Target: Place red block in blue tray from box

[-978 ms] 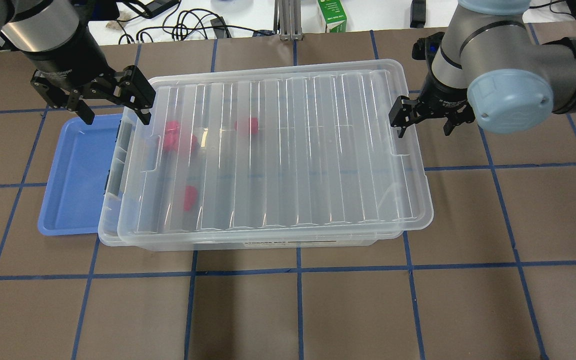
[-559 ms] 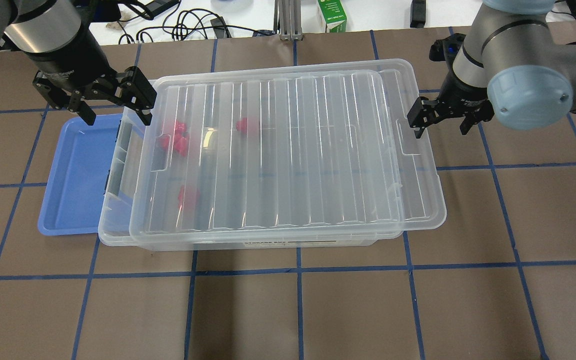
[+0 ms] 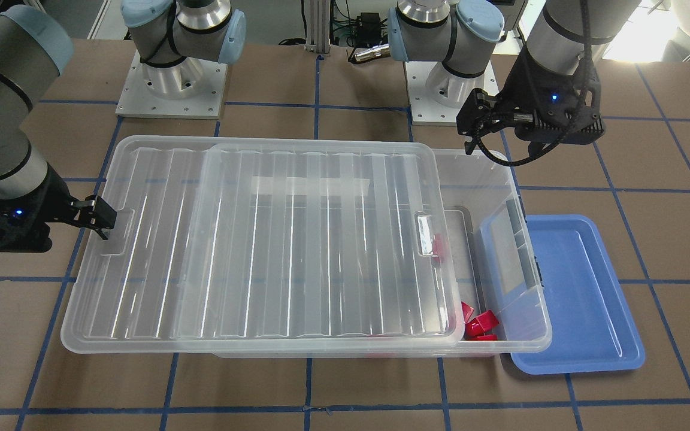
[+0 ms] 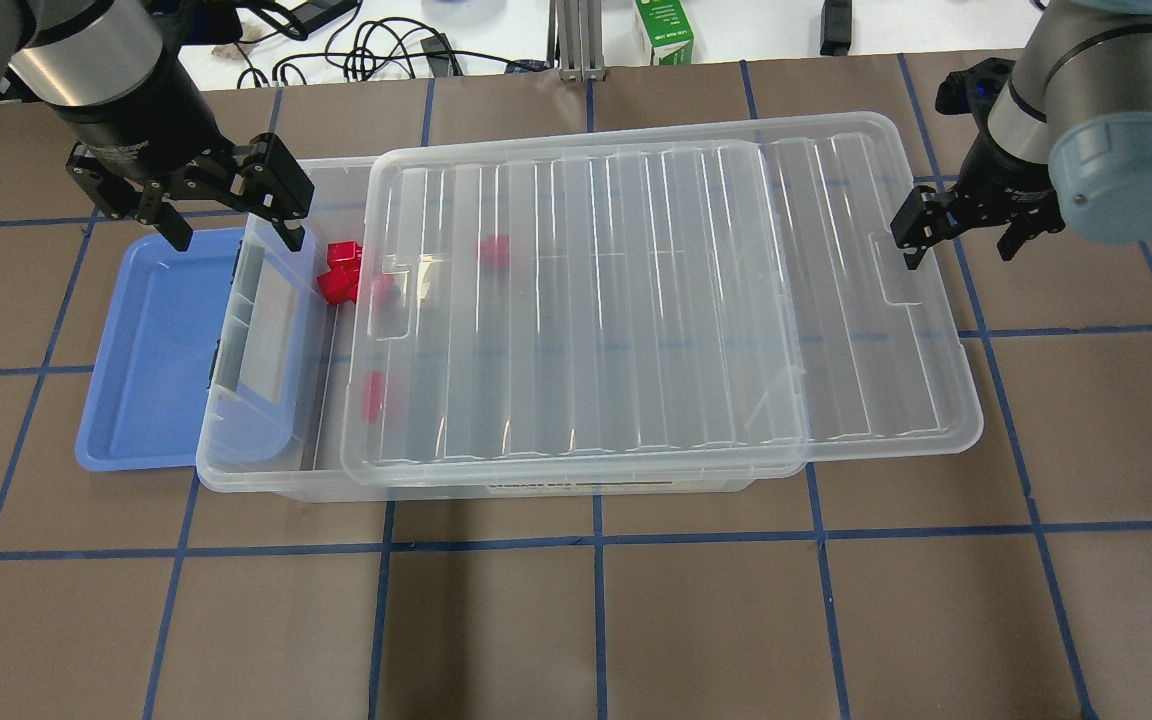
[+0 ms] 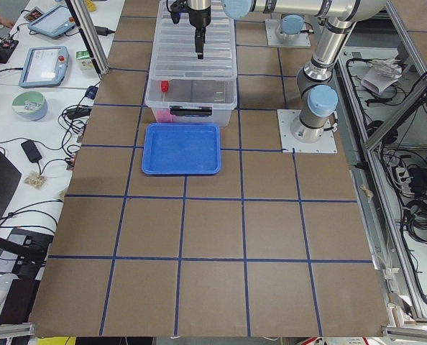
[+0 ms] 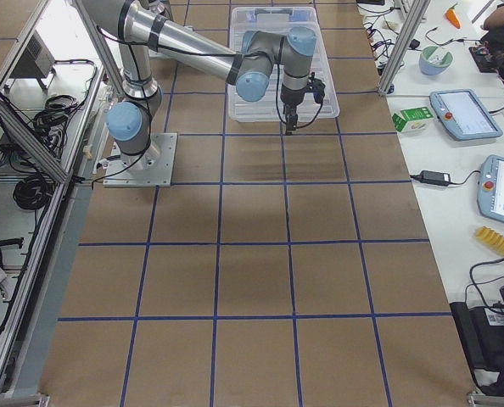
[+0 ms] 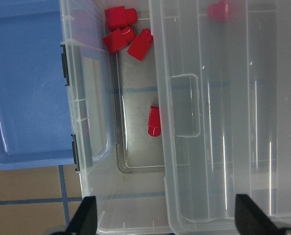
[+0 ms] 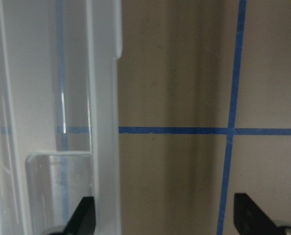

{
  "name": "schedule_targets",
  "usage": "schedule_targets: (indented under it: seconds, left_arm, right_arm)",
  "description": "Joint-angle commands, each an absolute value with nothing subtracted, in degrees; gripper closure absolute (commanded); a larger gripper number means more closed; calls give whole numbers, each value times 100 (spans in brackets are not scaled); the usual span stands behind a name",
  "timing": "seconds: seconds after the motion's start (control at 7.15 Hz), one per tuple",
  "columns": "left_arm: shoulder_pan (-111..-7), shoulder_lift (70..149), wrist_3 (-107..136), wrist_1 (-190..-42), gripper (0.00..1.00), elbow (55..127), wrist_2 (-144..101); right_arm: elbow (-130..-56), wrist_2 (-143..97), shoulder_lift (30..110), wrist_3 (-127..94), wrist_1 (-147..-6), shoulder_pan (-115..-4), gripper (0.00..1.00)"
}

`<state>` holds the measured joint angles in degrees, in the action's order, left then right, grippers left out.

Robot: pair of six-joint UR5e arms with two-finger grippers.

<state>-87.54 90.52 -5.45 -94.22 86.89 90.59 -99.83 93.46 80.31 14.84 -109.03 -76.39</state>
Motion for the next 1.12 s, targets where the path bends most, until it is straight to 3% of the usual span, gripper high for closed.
schedule_targets:
  seconds: [0.0,0.98]
  left_arm:
    - [-8754,9088,-545,-9387,0,8701,9053]
    - [-8710,9403,-650,-8732,0,9033,9035]
  right_arm:
    - [-9967,9352,8033,1845,-10890,-7165,0]
    - [-9923,9343,8095,1978,-10863,-6943,0]
